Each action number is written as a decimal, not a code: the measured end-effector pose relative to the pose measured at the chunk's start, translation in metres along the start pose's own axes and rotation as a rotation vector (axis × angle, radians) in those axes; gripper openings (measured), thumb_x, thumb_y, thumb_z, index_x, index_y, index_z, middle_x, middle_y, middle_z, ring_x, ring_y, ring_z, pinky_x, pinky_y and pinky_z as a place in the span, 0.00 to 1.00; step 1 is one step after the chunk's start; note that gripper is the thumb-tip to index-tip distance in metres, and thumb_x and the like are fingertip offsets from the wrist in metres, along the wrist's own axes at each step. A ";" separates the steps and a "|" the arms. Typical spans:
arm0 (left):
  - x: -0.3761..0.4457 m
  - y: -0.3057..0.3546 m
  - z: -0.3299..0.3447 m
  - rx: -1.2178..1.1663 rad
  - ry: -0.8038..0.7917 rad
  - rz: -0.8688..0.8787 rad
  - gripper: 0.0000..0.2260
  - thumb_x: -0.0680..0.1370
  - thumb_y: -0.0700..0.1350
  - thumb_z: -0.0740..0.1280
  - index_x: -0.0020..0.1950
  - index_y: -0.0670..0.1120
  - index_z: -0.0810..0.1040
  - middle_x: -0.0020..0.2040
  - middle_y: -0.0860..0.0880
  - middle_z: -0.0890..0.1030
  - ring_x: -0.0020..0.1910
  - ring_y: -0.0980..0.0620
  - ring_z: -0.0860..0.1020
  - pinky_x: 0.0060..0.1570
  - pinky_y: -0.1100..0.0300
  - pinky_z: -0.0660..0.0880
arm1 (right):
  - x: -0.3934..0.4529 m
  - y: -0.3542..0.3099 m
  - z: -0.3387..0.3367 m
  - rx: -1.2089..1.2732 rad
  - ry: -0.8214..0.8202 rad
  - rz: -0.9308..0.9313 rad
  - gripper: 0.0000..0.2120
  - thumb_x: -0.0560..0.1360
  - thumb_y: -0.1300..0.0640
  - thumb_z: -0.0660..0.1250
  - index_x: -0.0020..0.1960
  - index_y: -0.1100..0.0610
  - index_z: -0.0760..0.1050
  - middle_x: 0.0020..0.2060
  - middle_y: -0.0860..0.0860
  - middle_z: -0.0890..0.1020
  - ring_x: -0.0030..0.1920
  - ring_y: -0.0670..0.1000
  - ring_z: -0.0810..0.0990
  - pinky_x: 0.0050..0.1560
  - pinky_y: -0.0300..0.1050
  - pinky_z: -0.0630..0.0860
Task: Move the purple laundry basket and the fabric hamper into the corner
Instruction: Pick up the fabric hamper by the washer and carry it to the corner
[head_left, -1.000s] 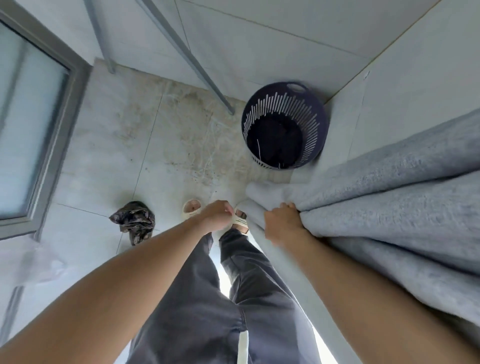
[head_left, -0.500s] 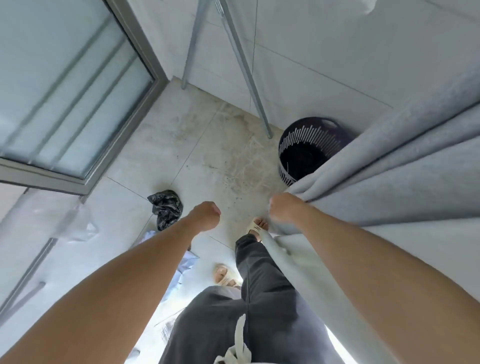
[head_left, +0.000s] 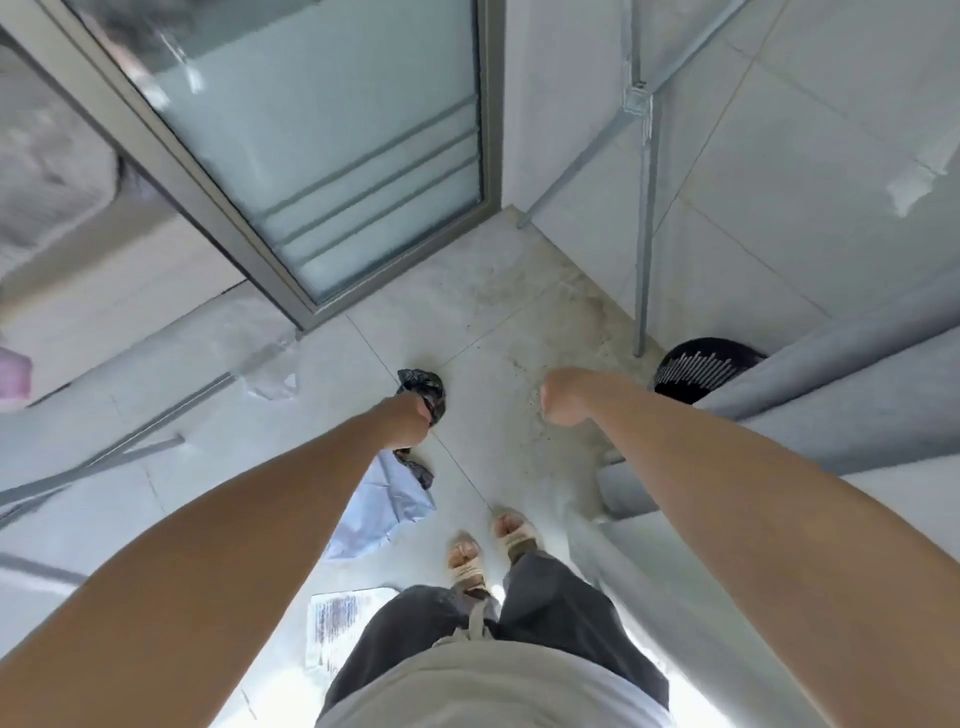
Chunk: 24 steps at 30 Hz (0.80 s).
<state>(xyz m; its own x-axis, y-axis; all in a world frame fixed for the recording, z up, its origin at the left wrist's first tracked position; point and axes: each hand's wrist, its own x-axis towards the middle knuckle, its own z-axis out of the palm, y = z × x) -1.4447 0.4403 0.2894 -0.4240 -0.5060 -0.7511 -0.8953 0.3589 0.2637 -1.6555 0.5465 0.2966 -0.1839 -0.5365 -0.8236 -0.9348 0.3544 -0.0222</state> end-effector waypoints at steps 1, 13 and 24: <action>-0.006 -0.010 -0.004 0.001 -0.002 -0.028 0.11 0.79 0.37 0.59 0.56 0.46 0.78 0.57 0.44 0.78 0.53 0.47 0.76 0.46 0.61 0.70 | 0.007 -0.004 -0.003 0.006 0.041 -0.009 0.10 0.77 0.64 0.58 0.36 0.61 0.68 0.34 0.54 0.71 0.32 0.53 0.71 0.36 0.47 0.69; -0.112 -0.119 -0.004 -0.326 0.201 -0.390 0.16 0.82 0.41 0.56 0.65 0.46 0.78 0.64 0.46 0.79 0.61 0.46 0.79 0.58 0.57 0.76 | 0.013 -0.112 -0.083 -0.334 0.104 -0.242 0.09 0.74 0.65 0.57 0.36 0.58 0.64 0.34 0.54 0.70 0.32 0.51 0.69 0.35 0.45 0.68; -0.254 -0.186 0.089 -0.685 0.390 -0.768 0.16 0.81 0.40 0.57 0.66 0.46 0.77 0.64 0.45 0.78 0.60 0.45 0.81 0.58 0.53 0.79 | -0.039 -0.284 -0.050 -0.672 0.112 -0.708 0.06 0.73 0.58 0.63 0.49 0.57 0.74 0.38 0.52 0.75 0.42 0.55 0.77 0.44 0.46 0.76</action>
<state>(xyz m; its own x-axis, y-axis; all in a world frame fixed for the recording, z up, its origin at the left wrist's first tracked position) -1.1588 0.5720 0.3772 0.3721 -0.6647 -0.6478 -0.7741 -0.6074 0.1785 -1.3976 0.4289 0.3636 0.4903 -0.5388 -0.6850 -0.8121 -0.5677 -0.1348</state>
